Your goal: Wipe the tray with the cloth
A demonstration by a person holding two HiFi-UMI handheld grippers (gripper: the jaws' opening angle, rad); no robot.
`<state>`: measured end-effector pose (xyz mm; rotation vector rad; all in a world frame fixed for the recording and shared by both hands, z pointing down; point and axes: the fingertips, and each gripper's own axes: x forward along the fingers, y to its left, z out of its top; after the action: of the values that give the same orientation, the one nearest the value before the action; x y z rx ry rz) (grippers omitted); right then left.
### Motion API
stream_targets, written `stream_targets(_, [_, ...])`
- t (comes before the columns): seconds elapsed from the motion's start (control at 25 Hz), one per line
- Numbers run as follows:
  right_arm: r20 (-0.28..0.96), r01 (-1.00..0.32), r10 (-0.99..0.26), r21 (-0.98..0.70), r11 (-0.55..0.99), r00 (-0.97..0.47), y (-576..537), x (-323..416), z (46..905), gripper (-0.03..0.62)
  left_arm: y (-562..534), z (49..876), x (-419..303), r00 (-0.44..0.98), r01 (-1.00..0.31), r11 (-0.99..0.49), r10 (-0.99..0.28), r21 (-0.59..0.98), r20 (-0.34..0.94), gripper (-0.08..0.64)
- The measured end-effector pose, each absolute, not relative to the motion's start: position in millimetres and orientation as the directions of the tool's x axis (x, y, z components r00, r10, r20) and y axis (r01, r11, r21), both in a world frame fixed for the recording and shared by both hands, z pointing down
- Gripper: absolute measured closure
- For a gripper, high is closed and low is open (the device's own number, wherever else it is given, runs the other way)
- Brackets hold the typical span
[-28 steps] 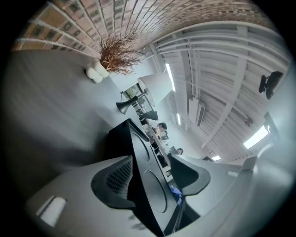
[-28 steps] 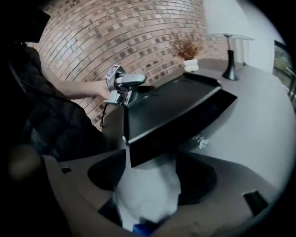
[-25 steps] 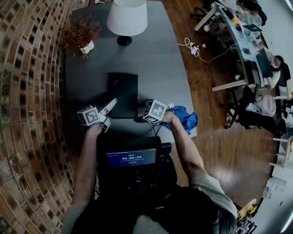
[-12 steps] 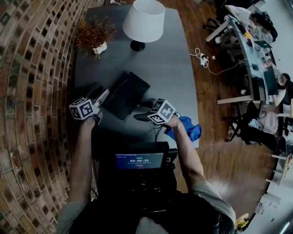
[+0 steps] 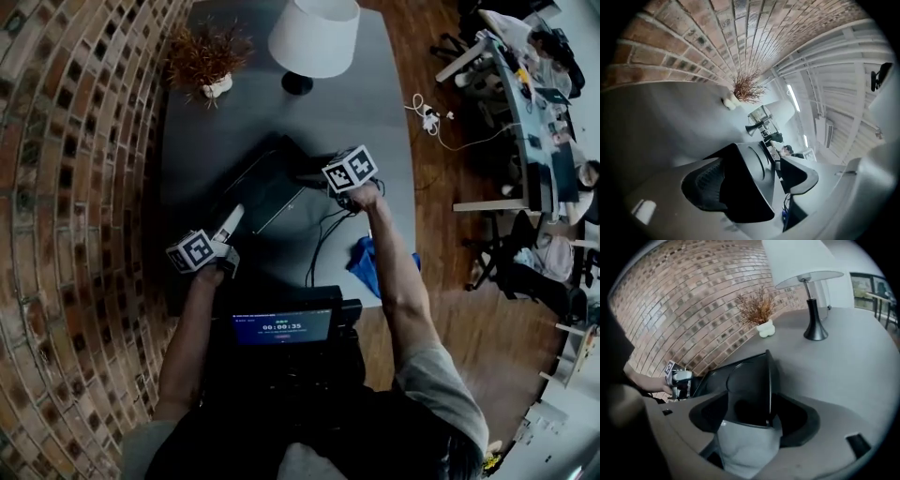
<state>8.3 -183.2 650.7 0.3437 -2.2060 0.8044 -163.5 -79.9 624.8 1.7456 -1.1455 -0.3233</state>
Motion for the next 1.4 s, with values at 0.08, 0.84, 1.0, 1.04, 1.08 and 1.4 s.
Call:
stream_targets(0.08, [0.720,-0.495,-0.020,-0.456,0.739,-0.693,-179,14,647,0.267,-111,621,-173,0.518,-0.578,-0.096,-0.810,0.810,0.274,0.179])
stream_targets(0.84, [0.653,-0.650,-0.246,-0.499,0.573,-0.717,-164,25,645,0.268,-223,615,-170,0.580,-0.628,-0.202,-0.765,0.752,0.279,0.167])
stream_targets(1.0, [0.623,-0.627,-0.237,-0.534,0.568,-0.745,-161,25,643,0.268,-219,616,-171,0.580,-0.628,-0.207,-0.767,0.750,0.274,0.166])
stream_targets(1.04, [0.615,-0.625,-0.242,-0.542,0.562,-0.751,-160,28,641,0.268,-217,614,-171,0.583,-0.627,-0.211,-0.766,0.750,0.272,0.166])
stream_targets(1.08, [0.607,-0.634,-0.266,-0.540,0.553,-0.749,-162,34,637,0.268,-215,611,-173,0.586,-0.628,-0.220,-0.765,0.747,0.267,0.166])
stream_targets(1.4, [0.255,-0.767,-0.762,-0.464,0.444,-0.595,-158,136,494,0.389,-120,530,-203,0.587,-0.557,-0.361,-0.809,0.748,0.046,0.184])
